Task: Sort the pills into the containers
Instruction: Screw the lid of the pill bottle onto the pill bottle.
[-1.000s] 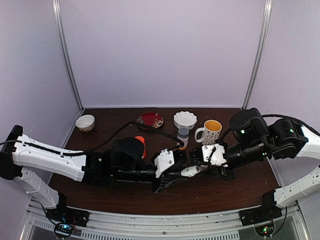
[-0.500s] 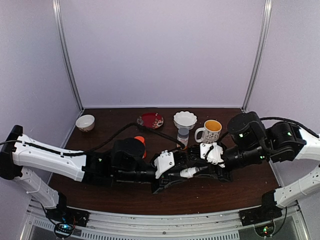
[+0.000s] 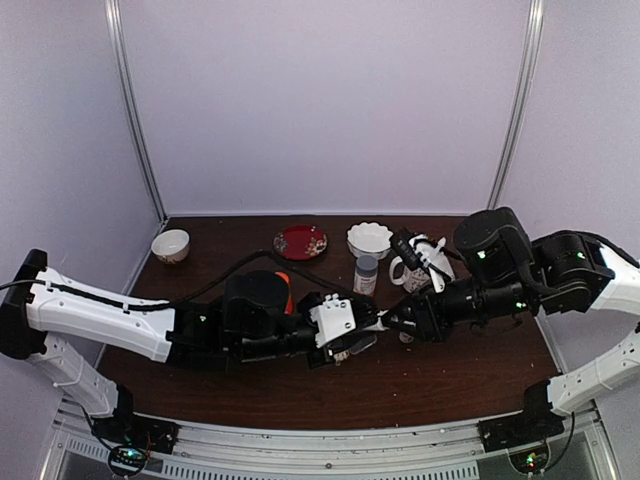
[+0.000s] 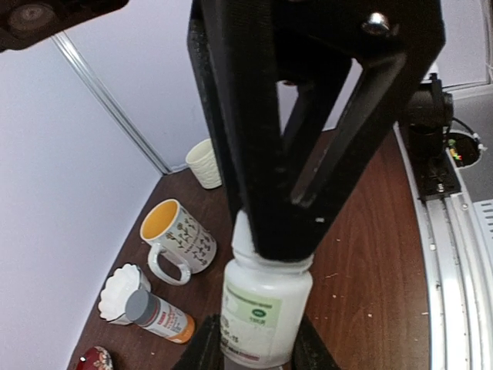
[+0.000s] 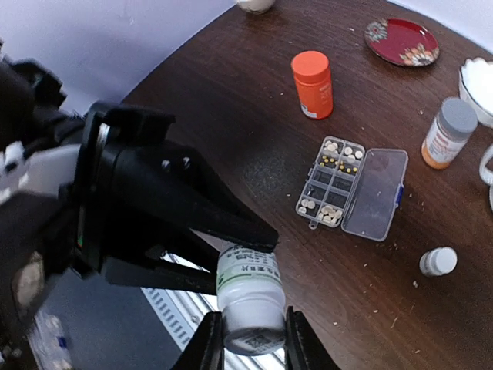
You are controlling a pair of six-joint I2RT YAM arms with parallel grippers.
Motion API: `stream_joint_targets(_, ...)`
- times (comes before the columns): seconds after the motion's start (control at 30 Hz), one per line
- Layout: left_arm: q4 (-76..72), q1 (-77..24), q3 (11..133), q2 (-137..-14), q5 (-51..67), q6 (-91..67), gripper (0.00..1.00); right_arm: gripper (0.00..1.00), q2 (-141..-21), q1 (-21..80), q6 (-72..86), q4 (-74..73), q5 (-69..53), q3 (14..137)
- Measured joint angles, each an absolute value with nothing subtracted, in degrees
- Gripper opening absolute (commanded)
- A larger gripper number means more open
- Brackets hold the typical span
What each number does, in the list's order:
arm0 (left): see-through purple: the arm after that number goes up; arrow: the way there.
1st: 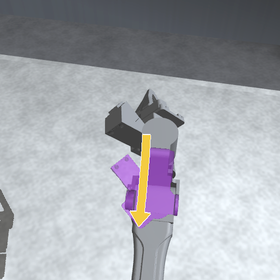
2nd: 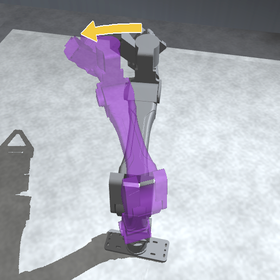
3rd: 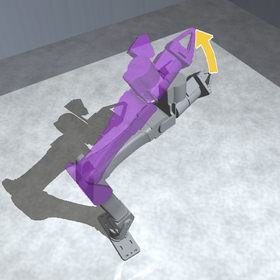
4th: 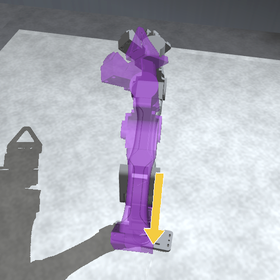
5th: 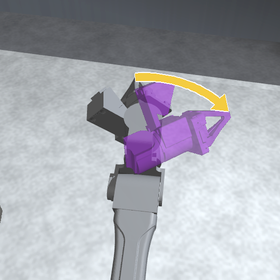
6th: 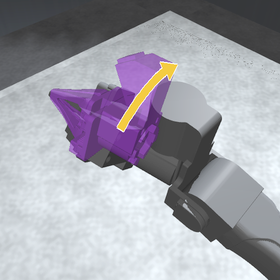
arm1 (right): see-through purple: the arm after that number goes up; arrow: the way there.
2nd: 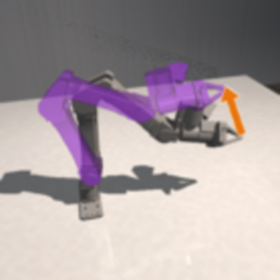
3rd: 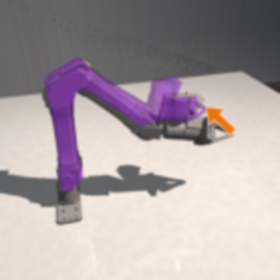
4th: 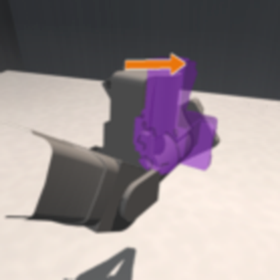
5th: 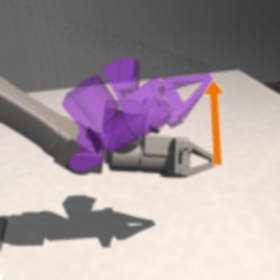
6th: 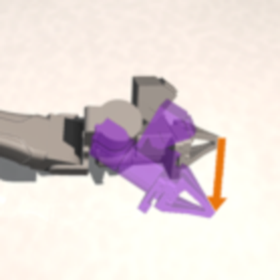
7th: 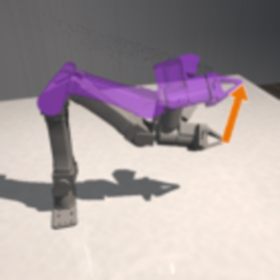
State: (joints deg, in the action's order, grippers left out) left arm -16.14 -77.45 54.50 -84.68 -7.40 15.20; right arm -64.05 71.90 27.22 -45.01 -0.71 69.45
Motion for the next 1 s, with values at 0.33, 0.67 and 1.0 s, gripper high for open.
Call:
stream_joint_targets(0.33, -17.7, -78.1, 60.1, -89.4, -18.6, 30.1, 0.00, 0.10, -56.5, 69.3, 65.8, -33.7, 2.9, 60.1)
stream_joint_targets(0.67, -18.1, -76.4, 60.6, -88.7, -17.0, 23.6, 0.00, 0.69, -55.2, 66.0, 57.0, -35.0, -1.0, 65.3)
stream_joint_targets(1.0, -15.3, -76.0, 60.6, -86.7, -3.4, 10.9, 0.00, 0.71, -54.6, 67.0, 0.7, -45.9, -7.5, 68.1)
